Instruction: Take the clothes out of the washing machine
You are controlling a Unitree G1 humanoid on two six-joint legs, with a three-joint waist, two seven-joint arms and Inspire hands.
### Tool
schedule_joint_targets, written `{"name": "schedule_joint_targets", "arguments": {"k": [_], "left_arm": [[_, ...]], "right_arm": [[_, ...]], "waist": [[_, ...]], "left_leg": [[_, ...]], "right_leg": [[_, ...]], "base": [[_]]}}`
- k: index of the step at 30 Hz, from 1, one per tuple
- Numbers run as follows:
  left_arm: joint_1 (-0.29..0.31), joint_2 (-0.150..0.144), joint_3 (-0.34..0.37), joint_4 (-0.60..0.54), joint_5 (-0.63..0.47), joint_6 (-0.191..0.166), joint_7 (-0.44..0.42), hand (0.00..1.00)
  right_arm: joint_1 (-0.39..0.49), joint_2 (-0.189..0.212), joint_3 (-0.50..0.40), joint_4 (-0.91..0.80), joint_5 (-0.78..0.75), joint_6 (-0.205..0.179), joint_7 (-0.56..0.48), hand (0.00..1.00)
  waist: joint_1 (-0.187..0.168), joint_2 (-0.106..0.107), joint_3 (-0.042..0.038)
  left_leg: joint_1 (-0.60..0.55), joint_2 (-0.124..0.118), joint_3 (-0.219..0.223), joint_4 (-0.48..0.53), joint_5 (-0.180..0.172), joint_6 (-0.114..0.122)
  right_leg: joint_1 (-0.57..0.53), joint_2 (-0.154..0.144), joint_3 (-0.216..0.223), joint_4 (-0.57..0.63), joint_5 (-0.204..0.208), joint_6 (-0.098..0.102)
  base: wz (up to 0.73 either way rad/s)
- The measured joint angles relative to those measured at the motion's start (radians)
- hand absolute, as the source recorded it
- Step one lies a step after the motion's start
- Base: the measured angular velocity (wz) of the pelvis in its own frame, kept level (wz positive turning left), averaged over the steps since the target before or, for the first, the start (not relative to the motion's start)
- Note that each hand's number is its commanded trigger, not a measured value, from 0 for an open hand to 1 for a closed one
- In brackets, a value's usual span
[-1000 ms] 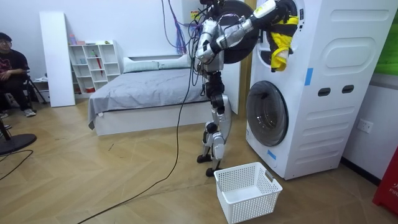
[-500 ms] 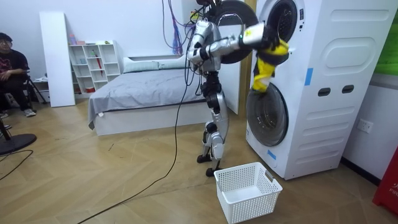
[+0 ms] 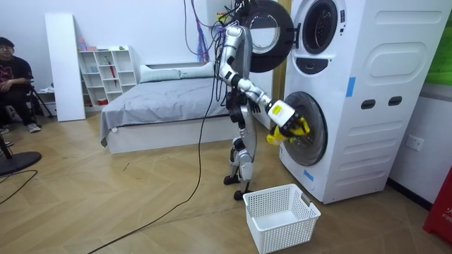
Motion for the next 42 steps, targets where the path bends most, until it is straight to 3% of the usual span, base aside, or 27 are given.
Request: {"name": "schedule_joint_targets", "arguments": {"k": [2,4,6,9,10,11,15,19,21,22,27,30,42], "left_arm": [[-0.023,-0.002,-0.021,-0.007,-0.013,-0.002,-0.015,0.00],[-0.044,-0.007,-0.031,-0.010,-0.018,-0.008,-0.017,0.00],[-0.055,-0.014,-0.049,-0.016,-0.056,-0.022,-0.015,0.00],[-0.079,-0.031,-0.103,-0.024,-0.077,-0.037,-0.016,0.00],[-0.077,-0.035,-0.116,-0.025,-0.077,-0.046,-0.016,0.00],[-0.079,-0.038,-0.117,-0.033,-0.076,-0.047,-0.016,0.00],[-0.078,-0.035,-0.145,-0.057,-0.093,-0.070,-0.015,0.00],[-0.078,-0.034,-0.158,-0.061,-0.094,-0.081,-0.021,0.00],[-0.077,-0.034,-0.166,-0.059,-0.096,-0.081,-0.022,0.00],[-0.080,-0.036,-0.181,-0.058,-0.118,-0.081,-0.021,0.00],[-0.103,-0.039,-0.223,-0.057,-0.162,-0.088,-0.021,0.00],[-0.108,-0.039,-0.228,-0.057,-0.173,-0.092,-0.020,0.00],[-0.113,-0.038,-0.272,-0.060,-0.232,-0.090,-0.016,0.00]], "right_arm": [[-0.078,-0.001,0.023,0.091,-0.001,-0.024,-0.027,1.00],[-0.119,-0.001,0.050,0.168,-0.004,-0.047,-0.049,1.00],[-0.145,-0.003,0.075,0.224,-0.007,-0.053,-0.059,1.00],[-0.166,-0.004,0.087,0.274,-0.002,-0.067,-0.073,1.00],[-0.166,-0.004,0.091,0.275,-0.002,-0.074,-0.082,1.00],[-0.167,-0.005,0.099,0.276,-0.002,-0.083,-0.093,1.00],[-0.211,-0.007,0.124,0.299,0.007,-0.121,-0.121,1.00],[-0.234,-0.009,0.126,0.335,0.016,-0.164,-0.166,1.00],[-0.238,-0.007,0.127,0.362,0.015,-0.168,-0.182,1.00],[-0.240,-0.008,0.136,0.386,0.013,-0.174,-0.197,1.00],[-0.241,-0.006,0.166,0.431,0.013,-0.176,-0.220,1.00],[-0.244,-0.006,0.176,0.437,0.017,-0.187,-0.234,0.03],[-0.250,-0.009,0.194,0.457,0.002,-0.200,-0.251,0.00]], "waist": [[-0.029,0.036,0.0092],[-0.036,0.050,0.0106],[-0.037,0.061,0.0103],[-0.050,0.098,0.0036],[-0.053,0.112,0.0086],[-0.051,0.122,0.0049],[-0.061,0.142,0.0023],[-0.073,0.166,0.0075],[-0.074,0.177,0.0051],[-0.079,0.183,0.0091],[-0.078,0.195,0.0120],[-0.078,0.196,0.0116],[-0.081,0.222,0.0158]], "left_leg": [[-0.035,-0.010,0.001,-0.001,0.016,0.006],[-0.053,-0.016,0.009,-0.011,0.024,0.003],[-0.066,-0.024,0.016,-0.026,0.037,0.002],[-0.091,-0.028,0.022,-0.037,0.046,0.001],[-0.095,-0.028,0.025,-0.044,0.051,0.002],[-0.104,-0.029,0.032,-0.051,0.054,0.001],[-0.143,-0.029,0.050,-0.051,0.060,-0.005],[-0.167,-0.029,0.052,-0.051,0.062,-0.006],[-0.178,-0.032,0.051,-0.048,0.063,-0.007],[-0.181,-0.038,0.051,-0.043,0.063,-0.008],[-0.196,-0.050,0.053,-0.044,0.064,-0.008],[-0.198,-0.057,0.053,-0.044,0.064,-0.008],[-0.198,-0.066,0.055,-0.045,0.064,-0.008]], "right_leg": [[-0.050,-0.007,0.006,0.025,0.000,0.002],[-0.083,-0.007,0.017,0.040,-0.003,0.007],[-0.114,-0.007,0.028,0.061,-0.007,0.005],[-0.152,-0.008,0.032,0.072,-0.009,0.006],[-0.157,-0.006,0.036,0.072,-0.009,0.005],[-0.173,-0.002,0.045,0.076,-0.009,0.004],[-0.224,0.002,0.057,0.095,-0.010,-0.001],[-0.259,0.005,0.058,0.108,-0.014,-0.009],[-0.275,0.006,0.058,0.117,-0.016,-0.017],[-0.283,0.004,0.057,0.133,-0.024,-0.022],[-0.324,0.001,0.070,0.181,-0.054,-0.022],[-0.336,0.002,0.083,0.201,-0.068,-0.021],[-0.352,-0.003,0.086,0.236,-0.101,-0.025]], "base": [[0.00],[-0.07],[-0.15],[-0.03],[-0.11],[-0.14],[-0.09],[0.00],[0.02],[0.04],[0.01],[-0.04],[0.01]]}}
